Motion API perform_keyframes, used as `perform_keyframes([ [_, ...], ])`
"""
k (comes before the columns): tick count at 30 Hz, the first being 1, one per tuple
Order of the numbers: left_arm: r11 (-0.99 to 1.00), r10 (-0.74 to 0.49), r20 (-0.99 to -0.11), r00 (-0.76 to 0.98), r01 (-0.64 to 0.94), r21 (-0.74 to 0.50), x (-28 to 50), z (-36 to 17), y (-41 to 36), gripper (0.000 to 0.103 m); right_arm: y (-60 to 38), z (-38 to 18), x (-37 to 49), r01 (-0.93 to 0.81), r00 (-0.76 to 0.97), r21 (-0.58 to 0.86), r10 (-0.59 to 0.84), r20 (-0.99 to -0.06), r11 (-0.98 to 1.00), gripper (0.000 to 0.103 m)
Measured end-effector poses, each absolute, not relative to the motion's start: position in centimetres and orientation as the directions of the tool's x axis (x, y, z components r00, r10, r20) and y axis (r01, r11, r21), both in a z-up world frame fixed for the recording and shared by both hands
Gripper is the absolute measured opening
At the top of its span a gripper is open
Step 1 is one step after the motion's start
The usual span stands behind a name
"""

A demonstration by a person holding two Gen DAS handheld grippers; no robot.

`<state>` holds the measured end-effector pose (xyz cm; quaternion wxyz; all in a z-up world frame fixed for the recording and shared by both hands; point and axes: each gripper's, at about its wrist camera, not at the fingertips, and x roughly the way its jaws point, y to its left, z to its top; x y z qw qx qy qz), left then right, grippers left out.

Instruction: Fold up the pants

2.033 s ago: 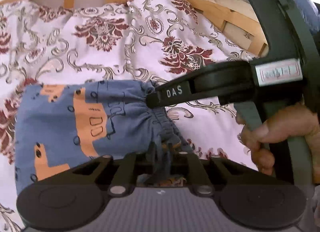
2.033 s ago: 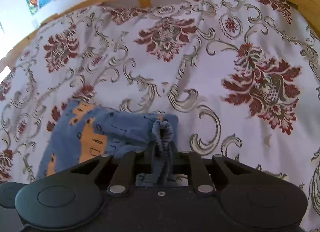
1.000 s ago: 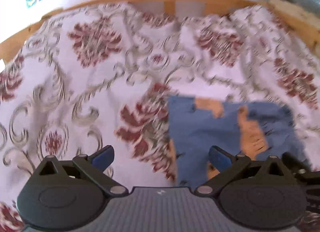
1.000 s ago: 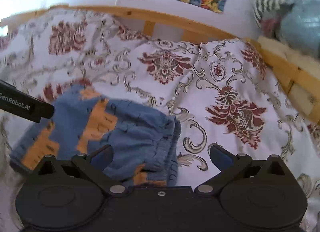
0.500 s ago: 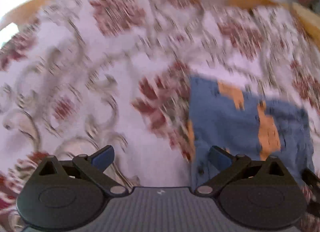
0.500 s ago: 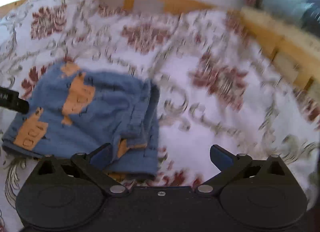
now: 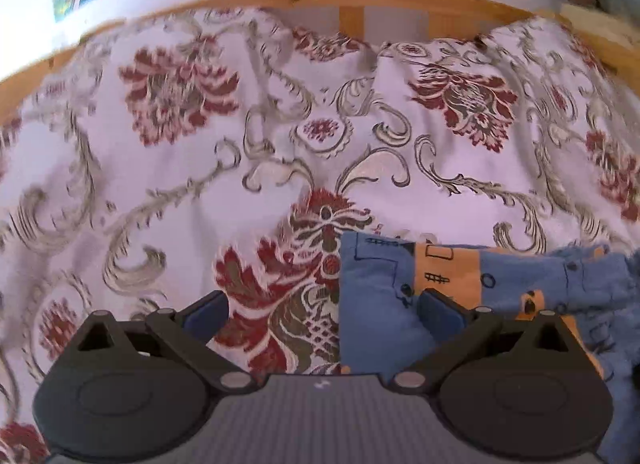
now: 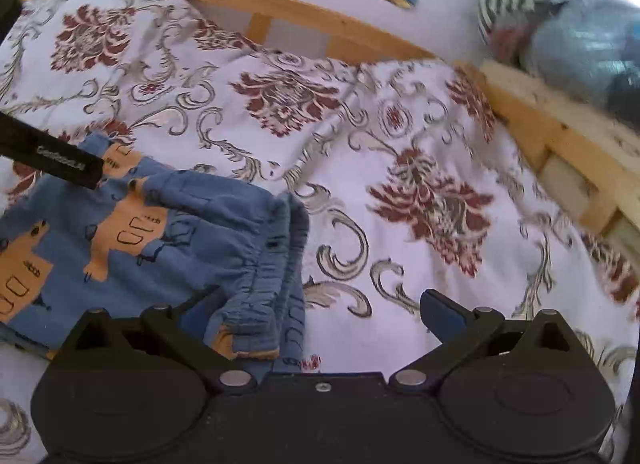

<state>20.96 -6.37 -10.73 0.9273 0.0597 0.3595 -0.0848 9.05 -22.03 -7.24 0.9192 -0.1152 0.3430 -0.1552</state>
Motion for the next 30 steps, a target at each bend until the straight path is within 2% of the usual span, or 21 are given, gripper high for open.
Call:
perform_keyframes([
  [3, 0.989, -0.122, -0.696, 0.708, 0.142, -0.029, 21.2, -10.0, -5.1, 0.103, -21.5, -6.7, 8.3, 0.227, 0.732, -0.306, -0.369, -0.573, 0.925, 0.102],
  [6, 0.993, -0.115, -0.674, 0.73, 0.094, -0.068, 21.4, -9.2, -4.3, 0.103, -20.5, -5.5, 7.7, 0.243, 0.82, -0.342, -0.381, -0.428, 0.908, 0.102],
  [8, 0.995, -0.094, -0.678, 0.729, 0.091, -0.04, 21.7, -9.4, -4.4, 0.103, -20.2, -5.4, 8.3, 0.248, 0.855, -0.379, -0.385, -0.347, 0.892, 0.102],
  [10, 0.996, -0.06, -0.689, 0.723, 0.091, 0.008, 21.9, -9.9, -4.8, 0.103, -20.3, -6.3, 9.9, 0.267, 0.852, -0.422, -0.417, -0.318, 0.867, 0.102],
  [16, 0.996, -0.049, -0.69, 0.722, 0.085, 0.019, 22.3, -11.1, -5.1, 0.103, -21.8, -9.5, 12.5, 0.3, 0.761, -0.502, -0.521, -0.386, 0.811, 0.102],
  [24, 0.998, -0.067, -0.719, 0.692, 0.059, -0.035, 22.2, -10.3, -3.7, 0.103, -21.9, -8.8, 11.5, 0.341, 0.736, -0.518, -0.566, -0.372, 0.784, 0.102],
  [26, 0.997, -0.076, -0.737, 0.672, 0.041, -0.065, 21.6, -9.5, -2.7, 0.103, -22.2, -7.5, 10.3, 0.34, 0.745, -0.461, -0.534, -0.4, 0.82, 0.102],
  [30, 0.978, -0.171, -0.778, 0.604, 0.008, -0.209, 20.3, -8.3, 0.3, 0.103, -24.1, -5.0, 8.9, 0.207, 0.781, -0.223, -0.298, -0.549, 0.953, 0.102],
])
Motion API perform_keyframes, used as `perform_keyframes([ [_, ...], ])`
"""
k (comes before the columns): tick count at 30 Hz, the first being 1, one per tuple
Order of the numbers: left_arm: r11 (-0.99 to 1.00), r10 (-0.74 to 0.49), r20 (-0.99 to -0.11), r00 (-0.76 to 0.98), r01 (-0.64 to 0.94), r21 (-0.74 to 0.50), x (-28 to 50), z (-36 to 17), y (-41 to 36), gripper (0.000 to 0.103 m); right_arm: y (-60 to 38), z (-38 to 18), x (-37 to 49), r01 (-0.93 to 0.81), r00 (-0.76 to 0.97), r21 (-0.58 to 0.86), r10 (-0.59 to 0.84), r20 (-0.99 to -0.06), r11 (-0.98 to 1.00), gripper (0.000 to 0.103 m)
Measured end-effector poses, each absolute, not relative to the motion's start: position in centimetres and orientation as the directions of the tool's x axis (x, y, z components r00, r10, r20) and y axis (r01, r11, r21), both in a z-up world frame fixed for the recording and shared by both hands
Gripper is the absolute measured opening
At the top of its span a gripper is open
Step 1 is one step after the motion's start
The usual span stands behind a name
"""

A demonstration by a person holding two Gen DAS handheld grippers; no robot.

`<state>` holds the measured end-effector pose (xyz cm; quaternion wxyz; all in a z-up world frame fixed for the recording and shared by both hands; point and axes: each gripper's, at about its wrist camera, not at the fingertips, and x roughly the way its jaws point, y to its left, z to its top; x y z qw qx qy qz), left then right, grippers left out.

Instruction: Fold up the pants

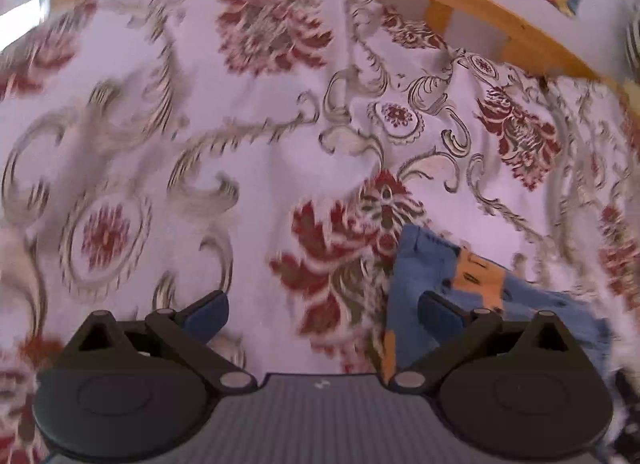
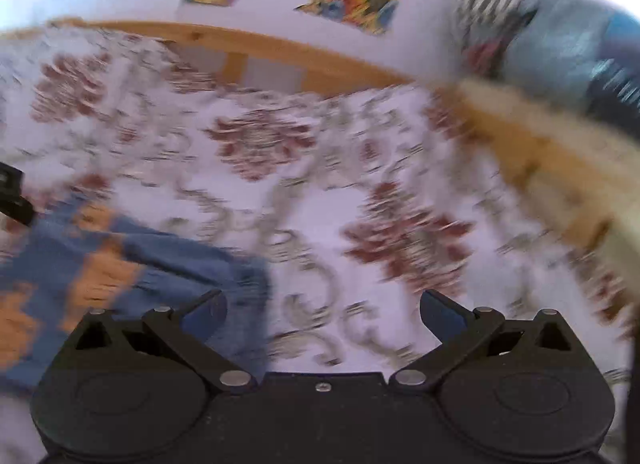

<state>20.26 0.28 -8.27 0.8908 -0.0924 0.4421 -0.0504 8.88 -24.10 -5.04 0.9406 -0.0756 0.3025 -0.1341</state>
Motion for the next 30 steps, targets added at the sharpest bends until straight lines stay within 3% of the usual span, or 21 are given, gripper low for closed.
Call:
perform_keyframes([
  [4, 0.95, -0.277, -0.799, 0.533, 0.026, -0.312, 19.4, -8.3, 1.8, 0.103, -26.0, -4.9, 9.4, 0.044, 0.737, -0.039, -0.059, -0.673, 0.998, 0.102],
  [8, 0.948, -0.31, -0.808, 0.501, 0.095, -0.305, 19.0, -8.9, 0.7, 0.103, -27.9, -5.7, 9.8, -0.019, 0.682, 0.077, 0.07, -0.728, 0.997, 0.102],
  [15, 0.933, -0.338, -0.81, 0.48, 0.284, -0.222, 17.3, -9.5, -3.1, 0.103, -31.1, -6.9, 10.9, 0.053, 0.674, 0.35, 0.225, -0.703, 0.935, 0.102],
  [19, 0.927, -0.345, -0.808, 0.478, 0.307, -0.214, 16.9, -9.7, -3.9, 0.103, -31.6, -6.9, 10.9, 0.056, 0.676, 0.402, 0.262, -0.689, 0.914, 0.096],
  [27, 0.922, -0.377, -0.794, 0.477, 0.273, -0.274, 17.4, -9.8, -3.3, 0.102, -31.1, -7.2, 11.1, 0.07, 0.67, 0.416, 0.266, -0.693, 0.907, 0.055],
  [29, 0.926, -0.369, -0.797, 0.478, 0.265, -0.27, 17.5, -9.8, -3.2, 0.091, -31.2, -7.3, 11.0, 0.077, 0.67, 0.442, 0.282, -0.687, 0.894, 0.049],
  [30, 0.929, -0.358, -0.801, 0.48, 0.268, -0.255, 17.5, -9.8, -3.3, 0.086, -31.0, -7.3, 11.0, 0.076, 0.668, 0.444, 0.285, -0.687, 0.893, 0.041],
])
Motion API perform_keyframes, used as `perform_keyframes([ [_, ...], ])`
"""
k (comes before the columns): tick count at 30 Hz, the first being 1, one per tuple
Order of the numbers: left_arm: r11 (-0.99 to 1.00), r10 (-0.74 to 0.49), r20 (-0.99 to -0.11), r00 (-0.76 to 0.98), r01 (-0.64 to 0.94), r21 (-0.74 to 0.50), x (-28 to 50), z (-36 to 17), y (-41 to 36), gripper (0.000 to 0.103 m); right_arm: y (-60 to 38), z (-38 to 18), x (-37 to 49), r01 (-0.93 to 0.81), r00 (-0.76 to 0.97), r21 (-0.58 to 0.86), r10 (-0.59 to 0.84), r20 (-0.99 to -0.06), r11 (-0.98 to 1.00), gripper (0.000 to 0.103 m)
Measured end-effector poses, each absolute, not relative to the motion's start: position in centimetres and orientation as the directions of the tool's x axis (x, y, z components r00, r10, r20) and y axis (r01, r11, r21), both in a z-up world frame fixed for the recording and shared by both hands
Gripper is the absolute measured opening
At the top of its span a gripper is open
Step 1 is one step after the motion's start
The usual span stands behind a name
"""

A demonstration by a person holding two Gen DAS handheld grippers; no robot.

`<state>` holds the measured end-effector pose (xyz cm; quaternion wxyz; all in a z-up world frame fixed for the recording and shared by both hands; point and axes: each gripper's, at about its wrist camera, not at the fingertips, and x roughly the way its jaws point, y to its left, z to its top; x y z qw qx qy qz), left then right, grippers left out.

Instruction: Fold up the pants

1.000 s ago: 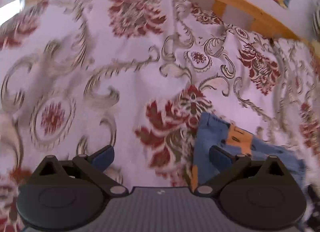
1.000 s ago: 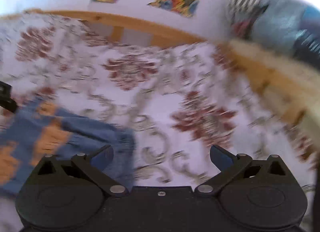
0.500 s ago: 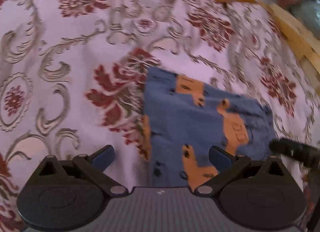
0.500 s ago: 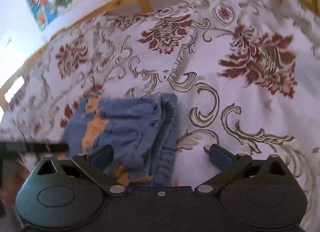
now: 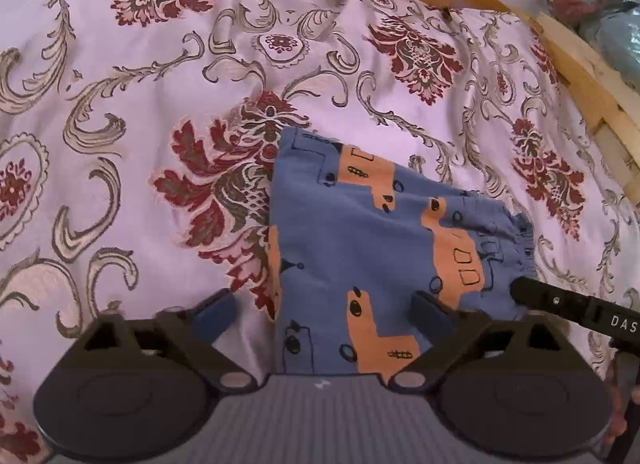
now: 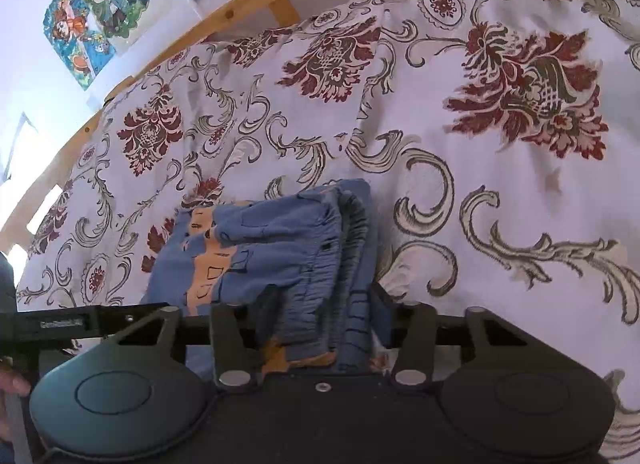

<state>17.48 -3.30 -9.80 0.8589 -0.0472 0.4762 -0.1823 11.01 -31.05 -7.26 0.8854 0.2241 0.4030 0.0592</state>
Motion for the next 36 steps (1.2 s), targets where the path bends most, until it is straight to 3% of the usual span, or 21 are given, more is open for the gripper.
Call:
perform_keyframes([
  [2, 0.932, -0.34, -0.806, 0.485, 0.288, -0.22, 17.5, -9.7, -3.5, 0.067, -30.7, -7.3, 11.0, 0.08, 0.669, 0.446, 0.284, -0.687, 0.891, 0.039],
  [4, 0.93, -0.344, -0.805, 0.484, 0.296, -0.219, 17.5, -9.5, -3.6, 0.055, -30.4, -7.1, 10.9, 0.08, 0.674, 0.433, 0.271, -0.687, 0.898, 0.036],
  [11, 0.939, -0.318, -0.808, 0.497, 0.286, -0.194, 17.4, -8.5, -3.7, 0.018, -28.2, -5.5, 10.1, 0.054, 0.719, 0.311, 0.18, -0.672, 0.949, 0.025],
  [17, 0.945, -0.287, -0.769, 0.571, 0.3, -0.129, 16.4, -6.9, -4.6, 0.015, -24.8, -3.4, 8.8, -0.022, 0.802, 0.116, 0.087, -0.591, 0.993, 0.022],
  [22, 0.957, -0.273, -0.677, 0.684, 0.267, -0.116, 17.7, -4.8, -4.8, 0.015, -22.6, -2.3, 9.2, -0.057, 0.878, -0.046, 0.028, -0.477, 0.997, 0.022],
  [27, 0.964, -0.243, -0.6, 0.763, 0.259, -0.061, 21.2, -4.2, -6.3, 0.015, -22.9, -2.5, 14.0, -0.037, 0.911, -0.086, -0.002, -0.411, 0.996, 0.022],
  [33, 0.957, -0.259, -0.66, 0.705, 0.28, -0.077, 24.3, -7.0, -6.4, 0.015, -24.8, -4.7, 19.3, 0.008, 0.878, -0.014, -0.014, -0.479, 1.0, 0.022],
  [36, 0.96, -0.251, -0.691, 0.678, 0.266, -0.088, 24.8, -8.7, -6.0, 0.021, -25.0, -6.2, 19.5, 0.011, 0.843, -0.002, -0.011, -0.538, 1.0, 0.023],
])
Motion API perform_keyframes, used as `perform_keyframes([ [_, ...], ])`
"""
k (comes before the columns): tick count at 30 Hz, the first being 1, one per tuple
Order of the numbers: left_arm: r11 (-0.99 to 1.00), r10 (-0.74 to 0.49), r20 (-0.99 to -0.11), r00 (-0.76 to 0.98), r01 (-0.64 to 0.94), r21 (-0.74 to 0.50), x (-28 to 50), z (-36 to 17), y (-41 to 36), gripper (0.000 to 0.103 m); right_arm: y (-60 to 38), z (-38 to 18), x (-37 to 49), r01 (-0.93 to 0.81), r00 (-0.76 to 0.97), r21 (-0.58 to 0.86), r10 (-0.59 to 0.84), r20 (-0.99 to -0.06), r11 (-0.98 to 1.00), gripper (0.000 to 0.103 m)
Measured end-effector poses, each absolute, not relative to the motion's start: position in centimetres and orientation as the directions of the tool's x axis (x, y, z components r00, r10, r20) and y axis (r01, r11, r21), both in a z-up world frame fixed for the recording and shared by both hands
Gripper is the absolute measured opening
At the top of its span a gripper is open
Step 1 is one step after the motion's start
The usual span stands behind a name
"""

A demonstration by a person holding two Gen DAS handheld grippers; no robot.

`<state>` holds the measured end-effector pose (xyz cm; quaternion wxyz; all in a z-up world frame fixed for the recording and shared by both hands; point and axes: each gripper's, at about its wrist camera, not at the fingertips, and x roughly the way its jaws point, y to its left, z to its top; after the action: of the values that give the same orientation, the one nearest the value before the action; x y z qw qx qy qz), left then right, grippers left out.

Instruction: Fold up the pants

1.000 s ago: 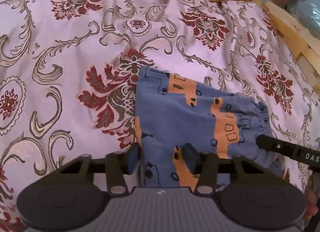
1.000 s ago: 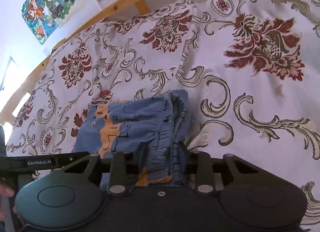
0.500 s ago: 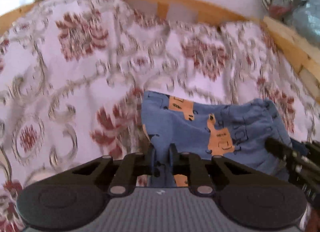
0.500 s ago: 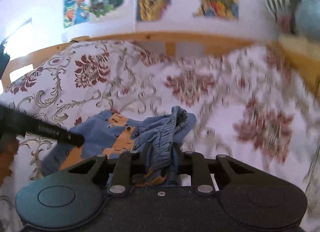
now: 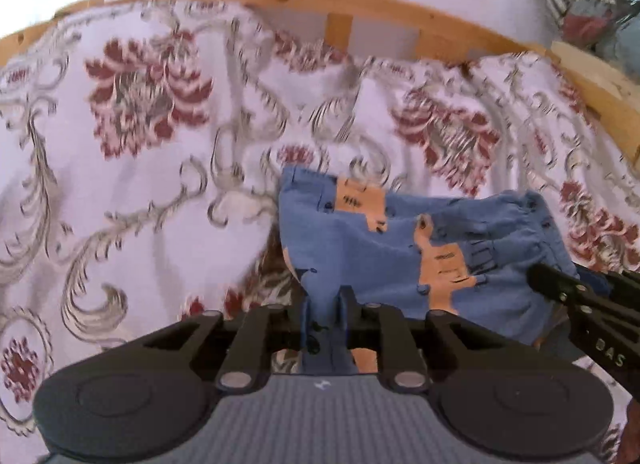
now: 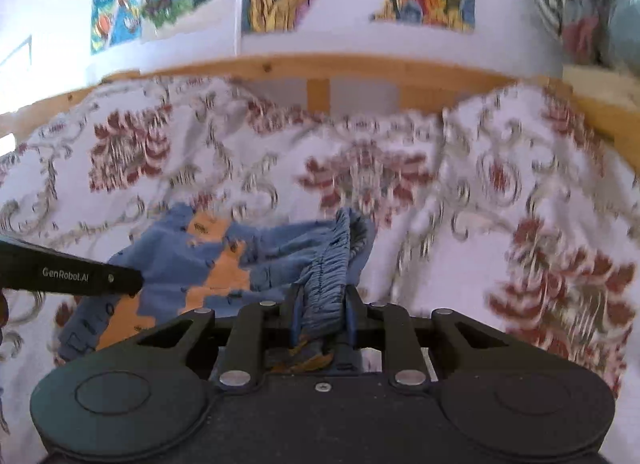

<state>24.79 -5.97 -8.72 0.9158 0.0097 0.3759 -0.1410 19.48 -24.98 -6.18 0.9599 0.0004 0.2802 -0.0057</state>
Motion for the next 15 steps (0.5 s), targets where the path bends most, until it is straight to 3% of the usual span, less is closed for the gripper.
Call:
perform_keyframes([
  [2, 0.962, -0.245, -0.699, 0.671, 0.256, -0.092, 25.1, -9.2, -5.7, 0.035, -25.1, -6.8, 19.7, 0.02, 0.827, -0.007, -0.02, -0.562, 1.0, 0.027],
  [3, 0.964, -0.239, -0.699, 0.674, 0.251, -0.087, 25.1, -9.2, -5.6, 0.038, -25.2, -6.9, 19.6, 0.033, 0.826, -0.002, -0.028, -0.563, 0.999, 0.034],
  [5, 0.971, -0.208, -0.697, 0.687, 0.231, -0.062, 25.0, -9.1, -5.4, 0.065, -25.4, -7.1, 19.4, 0.058, 0.824, 0.006, -0.044, -0.564, 0.998, 0.042],
  [9, 0.978, -0.175, -0.706, 0.686, 0.204, -0.045, 24.5, -8.9, -4.8, 0.076, -25.4, -7.0, 17.9, 0.074, 0.825, 0.004, -0.059, -0.562, 0.997, 0.063],
  [11, 0.981, -0.172, -0.711, 0.682, 0.18, -0.065, 24.0, -8.5, -4.2, 0.089, -25.5, -6.5, 16.9, 0.083, 0.833, 0.011, -0.063, -0.549, 0.996, 0.071],
  [12, 0.983, -0.172, -0.705, 0.688, 0.167, -0.077, 23.5, -8.2, -3.8, 0.091, -25.4, -6.2, 16.5, 0.089, 0.837, 0.01, -0.069, -0.542, 0.996, 0.077],
  [15, 0.988, -0.155, -0.681, 0.715, 0.128, -0.091, 21.8, -7.0, -2.6, 0.1, -25.0, -5.0, 14.6, 0.11, 0.861, 0.005, -0.092, -0.5, 0.994, 0.086],
])
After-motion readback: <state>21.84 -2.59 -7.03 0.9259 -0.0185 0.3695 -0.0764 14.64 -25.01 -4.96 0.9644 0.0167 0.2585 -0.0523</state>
